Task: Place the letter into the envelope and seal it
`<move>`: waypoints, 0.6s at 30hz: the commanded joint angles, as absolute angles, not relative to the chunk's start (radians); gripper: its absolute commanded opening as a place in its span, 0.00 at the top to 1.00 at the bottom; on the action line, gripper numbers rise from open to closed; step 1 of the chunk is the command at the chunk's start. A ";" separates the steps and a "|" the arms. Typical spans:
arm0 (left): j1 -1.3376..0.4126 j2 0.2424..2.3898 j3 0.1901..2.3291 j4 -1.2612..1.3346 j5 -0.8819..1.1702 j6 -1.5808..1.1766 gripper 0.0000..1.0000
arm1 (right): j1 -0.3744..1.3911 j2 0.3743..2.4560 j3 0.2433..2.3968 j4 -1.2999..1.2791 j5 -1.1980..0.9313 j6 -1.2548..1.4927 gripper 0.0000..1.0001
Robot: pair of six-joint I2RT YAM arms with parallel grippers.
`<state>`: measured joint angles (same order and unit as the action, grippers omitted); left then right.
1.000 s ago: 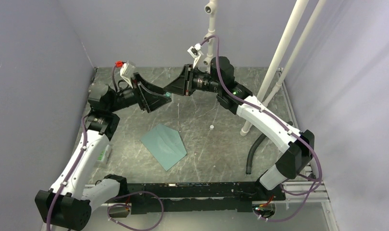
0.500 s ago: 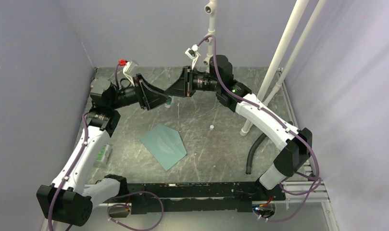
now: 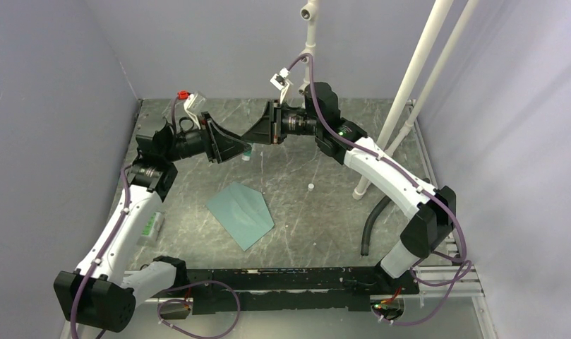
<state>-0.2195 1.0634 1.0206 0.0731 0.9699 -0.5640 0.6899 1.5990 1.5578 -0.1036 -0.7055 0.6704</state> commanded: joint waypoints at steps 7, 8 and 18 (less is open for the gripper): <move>-0.225 1.101 1.075 -0.133 0.914 -0.449 0.61 | 0.703 1.563 1.553 0.016 -0.676 0.670 1.00; -0.225 1.102 1.080 -0.151 0.889 -0.439 0.62 | 0.703 1.554 1.550 0.010 -0.655 0.660 1.00; -0.224 1.133 1.100 -0.145 0.807 -0.479 0.63 | 0.703 1.567 1.551 -0.029 -0.689 0.613 1.00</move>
